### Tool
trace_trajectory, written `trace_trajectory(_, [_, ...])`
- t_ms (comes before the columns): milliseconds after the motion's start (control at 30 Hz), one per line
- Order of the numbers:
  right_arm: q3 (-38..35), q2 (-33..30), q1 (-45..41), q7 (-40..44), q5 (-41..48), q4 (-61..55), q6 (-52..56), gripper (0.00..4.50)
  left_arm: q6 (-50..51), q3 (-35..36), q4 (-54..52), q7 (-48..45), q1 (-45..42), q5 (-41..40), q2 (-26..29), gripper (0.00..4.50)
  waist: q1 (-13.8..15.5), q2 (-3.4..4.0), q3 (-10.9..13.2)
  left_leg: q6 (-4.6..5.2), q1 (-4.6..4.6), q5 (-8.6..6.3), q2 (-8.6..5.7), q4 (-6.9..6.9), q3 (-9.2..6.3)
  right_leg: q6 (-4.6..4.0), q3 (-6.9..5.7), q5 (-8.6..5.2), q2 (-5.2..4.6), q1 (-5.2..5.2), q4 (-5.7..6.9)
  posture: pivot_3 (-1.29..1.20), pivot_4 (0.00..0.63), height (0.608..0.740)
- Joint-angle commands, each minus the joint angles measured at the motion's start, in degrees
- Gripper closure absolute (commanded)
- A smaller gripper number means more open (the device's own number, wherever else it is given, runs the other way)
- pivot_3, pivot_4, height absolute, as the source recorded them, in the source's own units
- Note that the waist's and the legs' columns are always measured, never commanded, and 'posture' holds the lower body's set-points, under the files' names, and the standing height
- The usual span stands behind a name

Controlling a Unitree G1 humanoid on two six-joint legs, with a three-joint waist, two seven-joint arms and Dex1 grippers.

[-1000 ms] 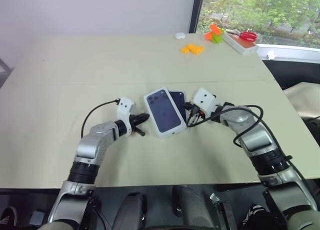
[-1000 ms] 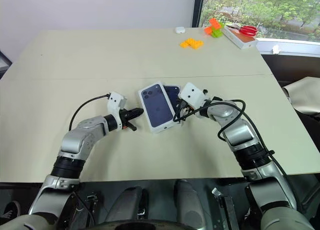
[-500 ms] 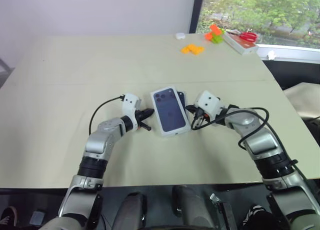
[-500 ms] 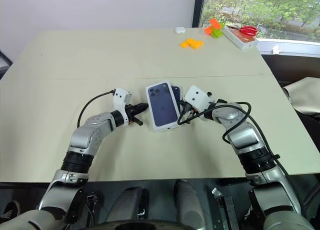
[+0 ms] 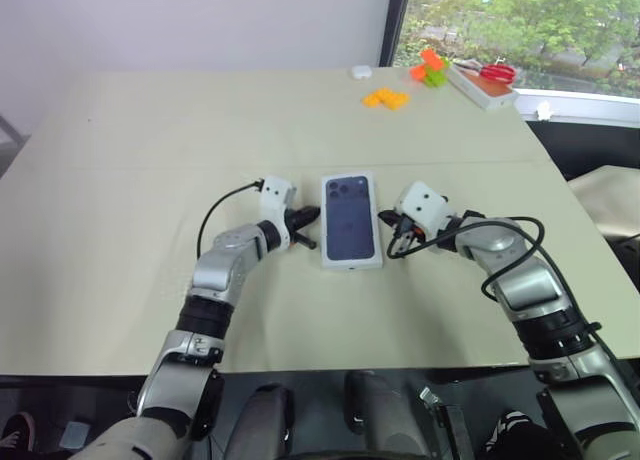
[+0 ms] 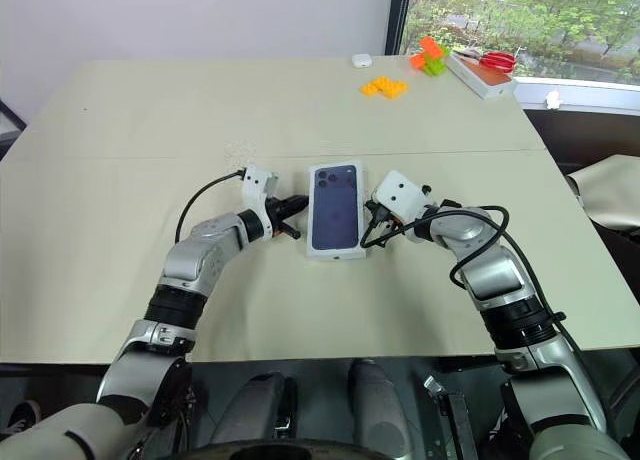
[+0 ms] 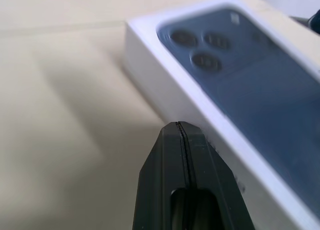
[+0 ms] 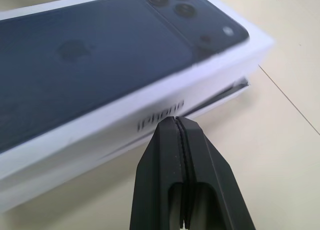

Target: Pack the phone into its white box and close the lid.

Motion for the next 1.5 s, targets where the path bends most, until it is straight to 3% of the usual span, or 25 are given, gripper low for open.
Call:
trace_trajectory(33, [-1.73, 0.29, -0.85, -0.80, -0.12, -0.52, -0.58, 4.47, -1.89, 0.74, 0.37, -0.08, -1.61, 0.12, -0.35, 4.50, -0.07, 0.00, 0.00, 0.00, 0.01, 0.00, 0.00, 0.00, 0.00, 0.00, 0.00, 0.00, 0.00, 0.00, 0.00, 0.00, 0.150, 0.740])
trace_trajectory(800, [0.02, 5.45, -5.14, -3.54, -3.09, 4.84, -2.85, 4.47, -2.43, 1.67, 3.08, 1.78, -5.34, 0.21, -2.86, 4.50, -0.07, 0.00, 0.00, -0.01, 0.02, 0.00, 0.00, 0.00, 0.00, 0.02, 0.00, 0.02, 0.01, 0.00, 0.02, 0.00, 0.150, 0.740])
trace_trajectory(1267, [-0.28, 6.49, -4.77, -3.92, -3.45, 4.79, -2.79, 4.47, -4.27, 2.38, 6.96, 1.65, -6.50, 1.31, -2.76, 4.50, -0.15, 0.00, 0.00, 0.00, 0.00, 0.00, 0.00, 0.00, -0.01, 0.03, 0.00, 0.02, 0.01, -0.01, 0.02, 0.00, 0.150, 0.740])
trace_trajectory(1500, [-1.63, 4.81, -5.23, -4.01, -4.51, 5.27, -3.60, 4.47, -2.55, 3.40, 3.90, 2.19, -6.33, 0.75, -1.76, 4.50, -0.11, 0.00, 0.00, 0.00, 0.00, 0.00, 0.00, 0.00, -0.01, 0.03, 0.00, 0.02, 0.01, -0.01, 0.02, 0.00, 0.150, 0.740])
